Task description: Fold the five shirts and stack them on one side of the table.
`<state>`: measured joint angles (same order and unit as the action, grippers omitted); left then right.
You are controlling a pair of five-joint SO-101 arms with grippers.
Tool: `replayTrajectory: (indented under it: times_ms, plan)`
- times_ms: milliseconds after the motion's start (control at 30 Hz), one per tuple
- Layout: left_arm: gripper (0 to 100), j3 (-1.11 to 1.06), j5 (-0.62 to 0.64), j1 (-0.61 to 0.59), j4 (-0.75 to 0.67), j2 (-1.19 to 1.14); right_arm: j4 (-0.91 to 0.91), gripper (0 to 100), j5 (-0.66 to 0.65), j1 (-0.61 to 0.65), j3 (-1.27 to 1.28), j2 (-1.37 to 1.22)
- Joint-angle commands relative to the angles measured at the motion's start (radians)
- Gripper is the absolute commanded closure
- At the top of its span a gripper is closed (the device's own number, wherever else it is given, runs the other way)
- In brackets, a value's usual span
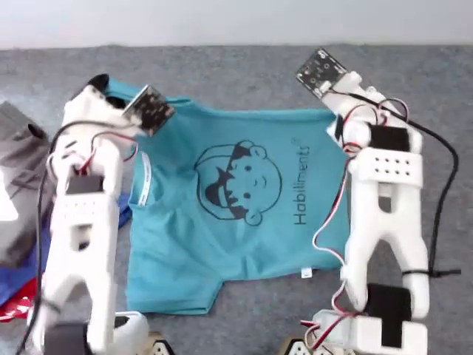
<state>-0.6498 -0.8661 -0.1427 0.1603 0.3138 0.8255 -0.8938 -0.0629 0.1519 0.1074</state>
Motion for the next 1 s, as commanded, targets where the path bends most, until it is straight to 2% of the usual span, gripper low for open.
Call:
replayTrajectory:
  times_ms: [0,133,300,533,733,833,967]
  plan:
    - [99,0.213,-0.009,0.000,-0.032,-0.166,-0.159,98.8,-0.008,0.007,-0.008,-0.035]
    - [99,0.452,-0.011,0.011,0.023,-0.342,-0.338,98.8,-0.026,0.007,-0.008,-0.084]
    - [99,0.753,-0.012,0.028,0.157,-0.529,-0.527,98.8,-0.087,0.004,-0.008,-0.150]
    - [99,1.010,-0.012,0.029,0.362,-0.660,-0.653,98.8,-0.092,0.008,-0.008,-0.205]
    - [99,1.092,-0.012,0.038,0.520,-0.664,-0.650,98.8,-0.092,0.024,-0.002,-0.213]
    - [99,1.156,-0.012,0.046,0.720,-0.664,-0.568,98.8,-0.092,0.030,-0.006,-0.209]
    - [99,1.254,-0.012,0.074,1.030,-0.664,-0.360,98.8,-0.092,0.031,-0.003,-0.173]
